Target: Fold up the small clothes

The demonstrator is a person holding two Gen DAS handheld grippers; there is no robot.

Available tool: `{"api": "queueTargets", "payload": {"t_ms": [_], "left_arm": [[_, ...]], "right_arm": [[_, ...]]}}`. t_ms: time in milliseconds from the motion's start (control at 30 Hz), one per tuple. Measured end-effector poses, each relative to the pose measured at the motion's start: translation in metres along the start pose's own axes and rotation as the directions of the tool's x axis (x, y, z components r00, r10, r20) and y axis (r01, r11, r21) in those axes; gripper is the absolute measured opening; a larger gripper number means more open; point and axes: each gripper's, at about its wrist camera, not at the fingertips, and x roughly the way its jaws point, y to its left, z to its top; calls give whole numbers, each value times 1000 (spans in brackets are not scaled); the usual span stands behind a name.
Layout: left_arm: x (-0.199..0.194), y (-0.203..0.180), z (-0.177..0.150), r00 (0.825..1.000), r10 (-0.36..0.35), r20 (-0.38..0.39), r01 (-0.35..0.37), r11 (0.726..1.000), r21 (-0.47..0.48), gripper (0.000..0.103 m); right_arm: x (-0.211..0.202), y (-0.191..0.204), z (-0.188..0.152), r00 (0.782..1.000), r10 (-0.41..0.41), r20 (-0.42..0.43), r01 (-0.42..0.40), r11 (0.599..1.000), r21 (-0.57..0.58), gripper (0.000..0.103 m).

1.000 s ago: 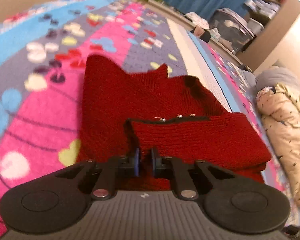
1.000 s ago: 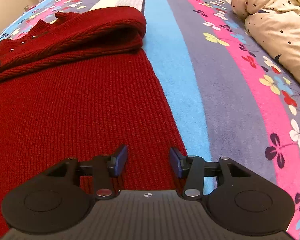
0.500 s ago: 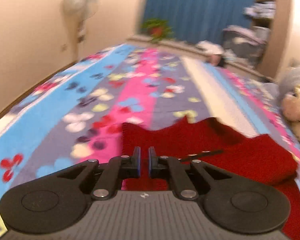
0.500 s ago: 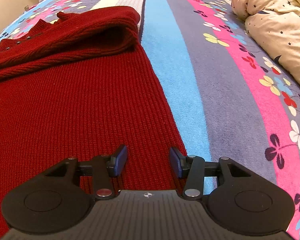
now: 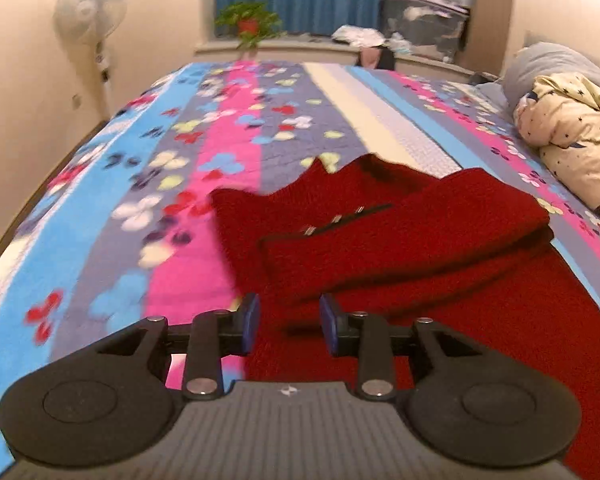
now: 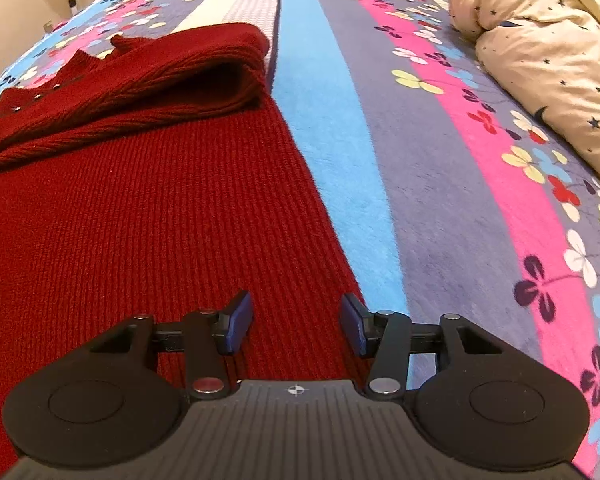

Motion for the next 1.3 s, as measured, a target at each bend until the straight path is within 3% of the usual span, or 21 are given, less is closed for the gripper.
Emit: {"api": "queueTargets", "payload": {"t_ms": [167, 267, 367, 533, 667, 767, 900, 1300], "left_arm": [[-67, 13, -37, 999, -5, -42, 2, 997, -80, 46], [-99, 17, -84, 997, 4, -83, -12, 994, -105, 49], [-111, 18, -120, 978, 16, -206, -44, 990, -133, 50], [-116, 27, -147, 954, -22, -298, -40, 979, -201, 57], [-105, 34, -162, 921, -54, -386, -51, 965, -257, 56], [-102, 33, -170, 906, -83, -416, -48, 955, -294, 56], [-105, 23, -175, 902, -107, -418, -21, 957, -290, 55], [-105, 18, -178, 899, -58, -433, -57, 967, -248, 53]], "right_arm": [[-18, -12, -11, 1000, 13, 27, -14, 1000, 15, 55], [-29, -24, -23, 999, 11, 37, -10, 1000, -2, 56], [-34, -37, -39, 1000, 9, 26, -8, 1000, -19, 56], [-38, -60, -64, 1000, 20, -15, -20, 999, -42, 63], [-39, -79, -73, 997, 54, -51, -54, 998, 19, 63], [-36, -86, -77, 992, 96, -78, -90, 993, 80, 63], [-33, -87, -77, 987, 132, -97, -122, 987, 103, 63], [-29, -88, -75, 985, 125, -122, -113, 989, 99, 62]]}}
